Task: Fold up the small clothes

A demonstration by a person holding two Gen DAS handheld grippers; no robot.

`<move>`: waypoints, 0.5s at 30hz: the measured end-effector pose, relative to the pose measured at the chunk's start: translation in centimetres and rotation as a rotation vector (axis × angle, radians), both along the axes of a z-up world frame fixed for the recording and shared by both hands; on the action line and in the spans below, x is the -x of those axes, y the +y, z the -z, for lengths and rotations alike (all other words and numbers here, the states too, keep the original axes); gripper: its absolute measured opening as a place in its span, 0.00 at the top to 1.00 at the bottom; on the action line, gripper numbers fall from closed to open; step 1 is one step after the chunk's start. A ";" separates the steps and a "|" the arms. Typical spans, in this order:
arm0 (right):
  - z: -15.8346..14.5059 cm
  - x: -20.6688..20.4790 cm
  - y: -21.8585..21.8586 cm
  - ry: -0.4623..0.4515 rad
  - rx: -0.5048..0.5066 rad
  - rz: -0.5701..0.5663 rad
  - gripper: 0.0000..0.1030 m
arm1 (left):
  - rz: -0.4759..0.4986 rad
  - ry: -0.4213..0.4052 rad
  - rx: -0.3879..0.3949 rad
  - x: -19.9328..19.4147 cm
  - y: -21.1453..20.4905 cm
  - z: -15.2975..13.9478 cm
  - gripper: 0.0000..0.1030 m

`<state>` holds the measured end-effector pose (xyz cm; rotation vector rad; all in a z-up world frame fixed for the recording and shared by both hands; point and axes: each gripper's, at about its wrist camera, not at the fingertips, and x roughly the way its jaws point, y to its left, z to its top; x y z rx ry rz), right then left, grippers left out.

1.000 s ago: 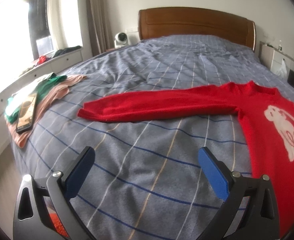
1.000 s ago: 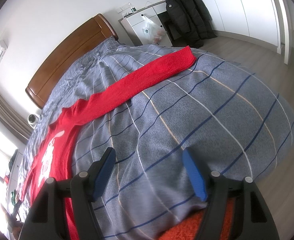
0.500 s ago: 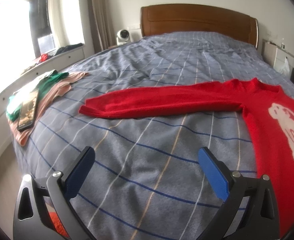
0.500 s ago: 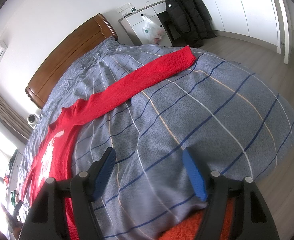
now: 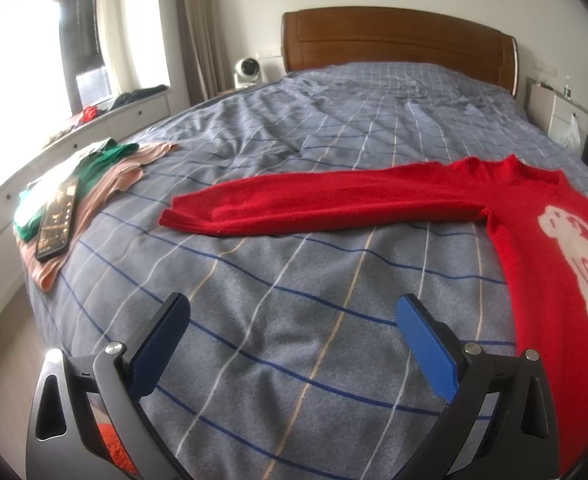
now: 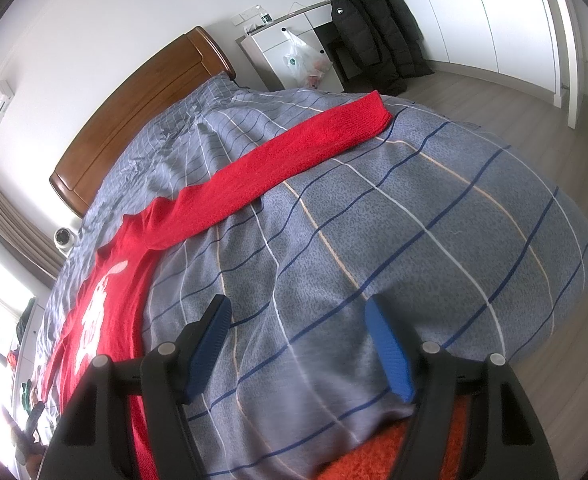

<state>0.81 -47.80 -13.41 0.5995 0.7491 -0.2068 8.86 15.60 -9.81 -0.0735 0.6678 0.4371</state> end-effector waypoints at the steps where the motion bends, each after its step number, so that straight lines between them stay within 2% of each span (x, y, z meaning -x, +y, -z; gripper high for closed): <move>1: 0.0 0.0 0.0 0.000 -0.001 0.000 0.33 | 0.000 0.000 0.000 0.0 0.0 0.0 0.00; 15: 0.0 0.0 -0.1 -0.001 -0.001 0.000 0.33 | -0.001 0.000 -0.002 0.0 0.0 0.0 0.00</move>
